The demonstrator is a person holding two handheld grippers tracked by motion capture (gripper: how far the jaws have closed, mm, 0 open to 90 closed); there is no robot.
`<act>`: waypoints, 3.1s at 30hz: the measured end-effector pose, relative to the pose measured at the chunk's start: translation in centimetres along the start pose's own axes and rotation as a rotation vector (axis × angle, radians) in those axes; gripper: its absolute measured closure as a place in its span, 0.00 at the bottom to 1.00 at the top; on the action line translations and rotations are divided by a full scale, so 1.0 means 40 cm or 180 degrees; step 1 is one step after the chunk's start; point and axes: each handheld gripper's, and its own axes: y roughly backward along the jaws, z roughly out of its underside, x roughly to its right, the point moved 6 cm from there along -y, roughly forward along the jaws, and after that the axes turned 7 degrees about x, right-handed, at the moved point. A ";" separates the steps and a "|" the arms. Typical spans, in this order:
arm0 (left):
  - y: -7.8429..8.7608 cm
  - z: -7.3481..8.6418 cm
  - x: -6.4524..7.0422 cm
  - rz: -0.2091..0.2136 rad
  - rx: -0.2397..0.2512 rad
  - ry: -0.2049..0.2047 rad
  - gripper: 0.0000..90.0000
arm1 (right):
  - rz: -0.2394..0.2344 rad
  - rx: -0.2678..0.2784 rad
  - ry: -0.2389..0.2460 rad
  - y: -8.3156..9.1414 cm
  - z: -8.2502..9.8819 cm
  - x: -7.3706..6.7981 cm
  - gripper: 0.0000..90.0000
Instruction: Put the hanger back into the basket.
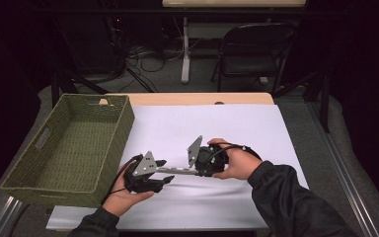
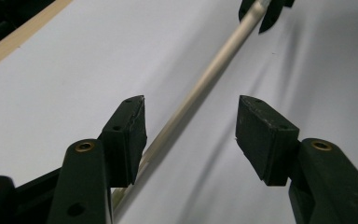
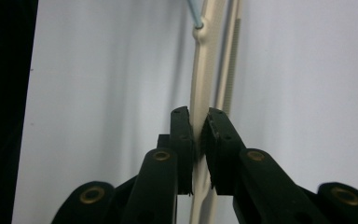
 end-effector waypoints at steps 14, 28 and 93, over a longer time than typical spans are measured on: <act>0.022 0.013 -0.013 0.0392 -0.0328 0.0206 0.55 | -0.0116 0.0100 -0.0080 0.037 0.013 0.021 0.96; -0.050 0.056 -0.022 0.0567 -0.0682 0.0138 0.79 | -0.0164 0.0071 -0.0045 0.032 0.018 0.018 0.96; 0.403 -0.067 -0.227 -0.0440 -0.0244 0.0554 0.97 | 0.0567 0.0394 -0.1317 0.232 0.256 0.069 0.62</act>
